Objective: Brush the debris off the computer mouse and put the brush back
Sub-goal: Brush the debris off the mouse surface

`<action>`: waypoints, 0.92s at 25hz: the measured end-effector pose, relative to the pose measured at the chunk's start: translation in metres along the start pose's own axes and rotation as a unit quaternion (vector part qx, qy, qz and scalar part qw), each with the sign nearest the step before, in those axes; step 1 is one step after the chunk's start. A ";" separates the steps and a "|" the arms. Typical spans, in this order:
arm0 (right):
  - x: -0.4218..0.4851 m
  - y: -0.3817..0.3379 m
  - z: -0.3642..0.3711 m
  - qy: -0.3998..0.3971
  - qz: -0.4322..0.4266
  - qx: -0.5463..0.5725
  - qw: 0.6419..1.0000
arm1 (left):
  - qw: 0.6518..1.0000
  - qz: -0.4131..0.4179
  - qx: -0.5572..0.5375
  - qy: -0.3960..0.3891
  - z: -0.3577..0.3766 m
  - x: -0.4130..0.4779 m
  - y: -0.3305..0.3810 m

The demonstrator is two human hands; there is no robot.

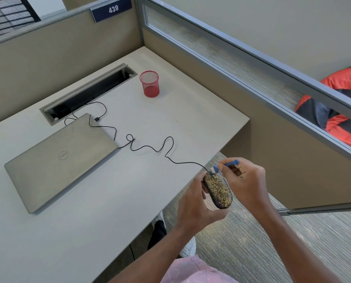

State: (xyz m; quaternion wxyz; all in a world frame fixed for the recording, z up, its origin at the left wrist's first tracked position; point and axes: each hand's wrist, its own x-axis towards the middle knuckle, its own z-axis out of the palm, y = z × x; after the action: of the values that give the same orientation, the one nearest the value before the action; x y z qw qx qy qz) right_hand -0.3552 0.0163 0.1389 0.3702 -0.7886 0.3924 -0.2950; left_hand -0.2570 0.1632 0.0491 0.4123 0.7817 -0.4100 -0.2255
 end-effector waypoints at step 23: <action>-0.009 -0.008 0.002 -0.001 0.052 0.056 0.997 | 1.000 0.025 -0.010 -0.014 -0.015 -0.003 -0.003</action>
State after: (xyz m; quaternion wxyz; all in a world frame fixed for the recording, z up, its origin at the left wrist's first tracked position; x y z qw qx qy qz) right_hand -0.3550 0.0284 0.1429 0.4293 -0.7456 0.4149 -0.2962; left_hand -0.2473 0.1733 0.0550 0.4204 0.7636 -0.4329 -0.2298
